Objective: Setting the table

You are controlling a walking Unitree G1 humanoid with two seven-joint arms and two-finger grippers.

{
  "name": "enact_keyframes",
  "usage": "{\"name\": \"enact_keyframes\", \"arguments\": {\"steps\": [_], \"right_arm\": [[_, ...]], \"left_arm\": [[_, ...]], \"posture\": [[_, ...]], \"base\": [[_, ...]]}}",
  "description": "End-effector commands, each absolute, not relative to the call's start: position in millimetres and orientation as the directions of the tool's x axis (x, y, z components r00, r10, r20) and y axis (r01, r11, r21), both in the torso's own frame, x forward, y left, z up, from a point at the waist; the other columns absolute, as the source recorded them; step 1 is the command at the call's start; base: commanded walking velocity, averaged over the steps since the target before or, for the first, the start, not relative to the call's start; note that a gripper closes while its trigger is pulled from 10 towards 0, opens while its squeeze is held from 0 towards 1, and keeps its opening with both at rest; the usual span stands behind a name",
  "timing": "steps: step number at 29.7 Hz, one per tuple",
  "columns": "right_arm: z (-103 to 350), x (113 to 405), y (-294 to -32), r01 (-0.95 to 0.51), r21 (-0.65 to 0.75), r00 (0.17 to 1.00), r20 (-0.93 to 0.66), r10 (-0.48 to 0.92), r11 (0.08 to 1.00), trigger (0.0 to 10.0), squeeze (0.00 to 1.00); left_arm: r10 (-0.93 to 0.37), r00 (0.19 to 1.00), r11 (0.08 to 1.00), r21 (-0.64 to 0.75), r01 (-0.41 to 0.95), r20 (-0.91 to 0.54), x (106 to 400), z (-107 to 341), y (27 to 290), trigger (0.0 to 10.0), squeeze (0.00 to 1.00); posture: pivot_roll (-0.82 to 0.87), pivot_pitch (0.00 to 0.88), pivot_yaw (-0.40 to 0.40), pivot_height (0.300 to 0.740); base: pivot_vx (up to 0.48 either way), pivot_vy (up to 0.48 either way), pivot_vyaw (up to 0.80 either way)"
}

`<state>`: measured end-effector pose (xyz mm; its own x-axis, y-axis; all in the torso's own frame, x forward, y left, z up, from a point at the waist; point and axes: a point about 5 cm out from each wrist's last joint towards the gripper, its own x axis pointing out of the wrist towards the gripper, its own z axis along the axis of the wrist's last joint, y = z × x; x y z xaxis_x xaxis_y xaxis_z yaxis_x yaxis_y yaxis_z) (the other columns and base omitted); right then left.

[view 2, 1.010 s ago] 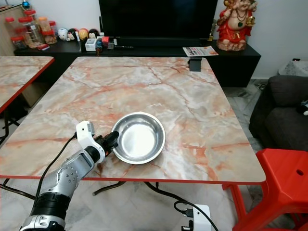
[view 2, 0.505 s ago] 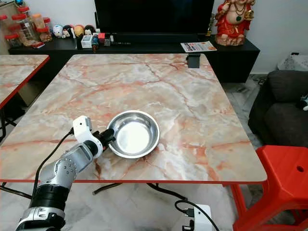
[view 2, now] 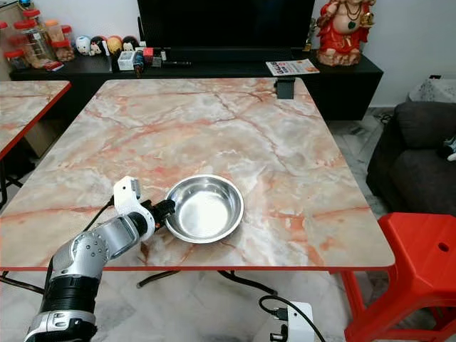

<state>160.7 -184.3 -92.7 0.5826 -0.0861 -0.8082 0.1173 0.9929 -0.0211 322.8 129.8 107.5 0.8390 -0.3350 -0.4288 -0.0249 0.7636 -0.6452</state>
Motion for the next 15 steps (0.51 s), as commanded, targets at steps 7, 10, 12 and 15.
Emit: {"name": "enact_keyframes", "arguments": {"steps": [7, 10, 12, 15], "right_arm": [[-91.8, 162.0, -187.3, 0.136, -0.023, 0.583, -0.806, -0.099, 0.99, 10.0, 0.0], [-91.9, 161.7, -187.4, 0.135, -0.024, 0.583, -0.807, -0.099, 0.991, 10.0, 0.0], [-92.1, 161.4, -187.6, 0.134, -0.024, 0.581, -0.808, -0.098, 0.991, 10.0, 0.0], [-92.4, 160.7, -187.8, 0.133, -0.025, 0.578, -0.81, -0.098, 0.991, 10.0, 0.0]], "left_arm": [[-0.33, 0.831, 0.769, -0.638, -0.04, -0.449, 321.0, 111.1, 130.4, 10.0, 0.0], [-0.32, 0.83, 0.776, -0.629, -0.047, -0.457, 320.5, 111.3, 131.1, 10.0, 0.0], [-0.315, 0.83, 0.782, -0.621, -0.048, -0.461, 320.1, 111.2, 131.6, 10.0, 0.52], [-0.315, 0.83, 0.782, -0.621, -0.048, -0.461, 319.9, 111.3, 131.7, 10.0, 0.84]], "posture": [[0.0, 0.0, 0.022, 0.74], [0.0, 0.0, 0.02, 0.74], [0.0, 0.0, 0.018, 0.74], [0.0, 0.0, 0.018, 0.74]], "base": [[0.0, 0.0, 0.0], [0.0, 0.0, 0.0], [0.0, 0.0, 0.0], [0.0, 0.0, 0.0]]}}
